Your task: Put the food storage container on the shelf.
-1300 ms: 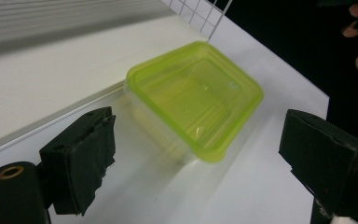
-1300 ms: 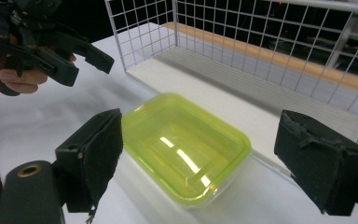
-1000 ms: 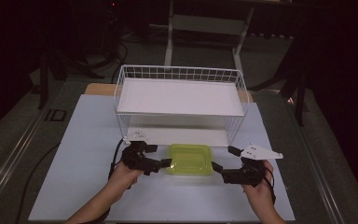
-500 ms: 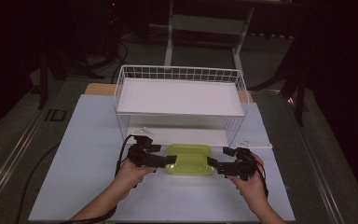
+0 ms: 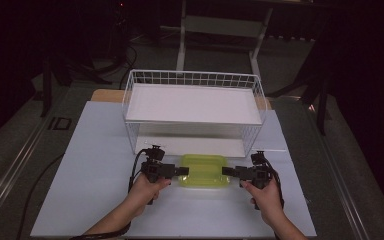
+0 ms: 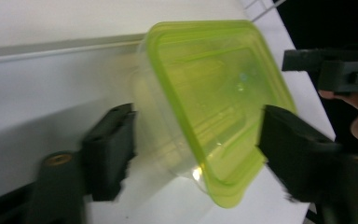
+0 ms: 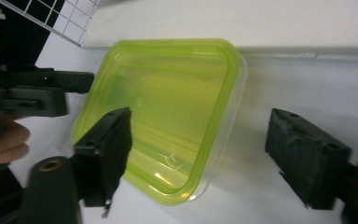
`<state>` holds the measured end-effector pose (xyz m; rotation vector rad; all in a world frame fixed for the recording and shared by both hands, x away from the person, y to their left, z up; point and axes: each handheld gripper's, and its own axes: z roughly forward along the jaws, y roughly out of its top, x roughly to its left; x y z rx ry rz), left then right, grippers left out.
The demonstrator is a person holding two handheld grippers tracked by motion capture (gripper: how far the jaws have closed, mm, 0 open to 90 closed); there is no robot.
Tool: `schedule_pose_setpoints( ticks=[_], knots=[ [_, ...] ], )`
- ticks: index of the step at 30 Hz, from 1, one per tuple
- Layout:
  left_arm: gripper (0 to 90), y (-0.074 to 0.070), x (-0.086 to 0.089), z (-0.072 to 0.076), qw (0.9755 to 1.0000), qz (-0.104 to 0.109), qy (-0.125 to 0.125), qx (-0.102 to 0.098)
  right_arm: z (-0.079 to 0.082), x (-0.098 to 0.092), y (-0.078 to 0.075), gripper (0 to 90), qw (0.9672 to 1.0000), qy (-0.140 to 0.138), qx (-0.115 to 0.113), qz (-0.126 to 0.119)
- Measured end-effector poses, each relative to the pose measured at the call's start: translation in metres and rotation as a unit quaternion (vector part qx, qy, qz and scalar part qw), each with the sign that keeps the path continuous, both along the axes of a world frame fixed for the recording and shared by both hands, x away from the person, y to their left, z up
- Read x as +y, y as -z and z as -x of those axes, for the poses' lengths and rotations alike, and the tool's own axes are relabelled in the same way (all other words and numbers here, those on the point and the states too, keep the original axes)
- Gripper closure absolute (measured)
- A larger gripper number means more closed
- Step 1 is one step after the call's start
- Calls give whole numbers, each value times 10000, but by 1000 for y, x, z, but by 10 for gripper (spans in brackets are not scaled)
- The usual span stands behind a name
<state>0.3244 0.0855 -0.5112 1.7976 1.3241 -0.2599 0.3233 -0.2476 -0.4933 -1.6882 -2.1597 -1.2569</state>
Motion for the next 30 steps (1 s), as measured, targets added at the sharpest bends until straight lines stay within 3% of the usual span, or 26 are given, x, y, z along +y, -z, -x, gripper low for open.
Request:
schedule_pose_setpoints(
  ticks=[5,6,8,13,16,21,26,30],
  knots=[
    [435,6,-3,-2,9999,-15,60,94,-4,4,9,394,9993,26,365,-54],
    [466,7,-3,-1,9999,-49,46,81,-4,4,10,419,9991,47,409,-41],
    [519,8,-4,-2,9999,82,64,130,-5,4,12,468,9989,66,455,-35],
    [624,7,-3,0,10000,-19,-40,29,-5,3,18,623,9981,109,592,-116],
    [694,9,-1,1,10000,-42,1,53,-3,4,19,704,9987,27,505,-35],
    [717,9,-2,3,9999,-20,53,107,0,4,17,745,9991,34,429,23],
    [722,8,-4,6,9999,-123,88,-16,6,7,13,746,9995,45,191,251],
    [729,8,-4,9,9999,-94,43,-50,7,6,14,752,9996,55,190,222]
  ],
)
